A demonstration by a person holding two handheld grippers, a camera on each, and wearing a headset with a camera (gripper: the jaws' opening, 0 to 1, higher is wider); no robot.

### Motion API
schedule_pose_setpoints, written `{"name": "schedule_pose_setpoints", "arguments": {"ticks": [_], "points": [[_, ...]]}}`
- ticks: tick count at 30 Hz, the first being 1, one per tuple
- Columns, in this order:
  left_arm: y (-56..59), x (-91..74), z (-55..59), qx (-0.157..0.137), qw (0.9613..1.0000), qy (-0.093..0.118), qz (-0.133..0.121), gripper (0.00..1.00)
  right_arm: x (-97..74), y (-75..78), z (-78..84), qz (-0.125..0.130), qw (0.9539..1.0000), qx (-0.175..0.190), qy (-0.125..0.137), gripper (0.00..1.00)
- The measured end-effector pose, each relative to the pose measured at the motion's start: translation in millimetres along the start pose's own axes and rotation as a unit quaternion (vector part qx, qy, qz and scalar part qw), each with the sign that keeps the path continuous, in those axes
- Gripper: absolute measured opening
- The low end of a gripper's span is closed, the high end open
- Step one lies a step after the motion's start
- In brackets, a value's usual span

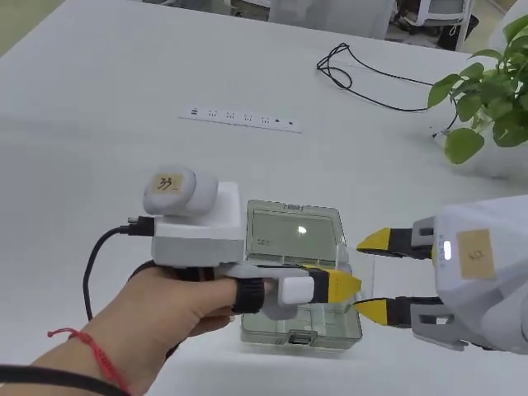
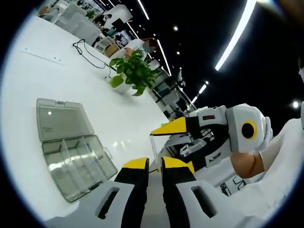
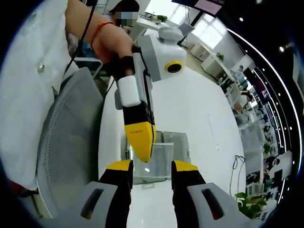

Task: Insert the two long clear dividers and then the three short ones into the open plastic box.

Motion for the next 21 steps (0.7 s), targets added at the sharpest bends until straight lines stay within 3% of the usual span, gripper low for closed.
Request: {"name": "schedule_pose_setpoints", "arguments": {"ticks": [10,21], "points": [[0.7,0.3,-1.1,-0.007,1.0,0.002,0.007,0.0,0.0,-0.7,-1.4,-0.003,1.0,-0.002,-0.001,0.33],[2.4,-0.4,0.6,-0.013,0.9998,0.006,0.012,0.0,0.2,-1.2,-2.2,-0.006,1.0,-0.002,0.003,0.33]]}}
Point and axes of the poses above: the centre of the closed fingertips' face, and the gripper's own axes: x roughly forward along the fingers, y roughly to its right, z roughly out of its underside, the point moved 3 cm from there along -x, roughly backward along the fingers, and after that the axes turned 15 degrees about -y, right-handed, at the moved point
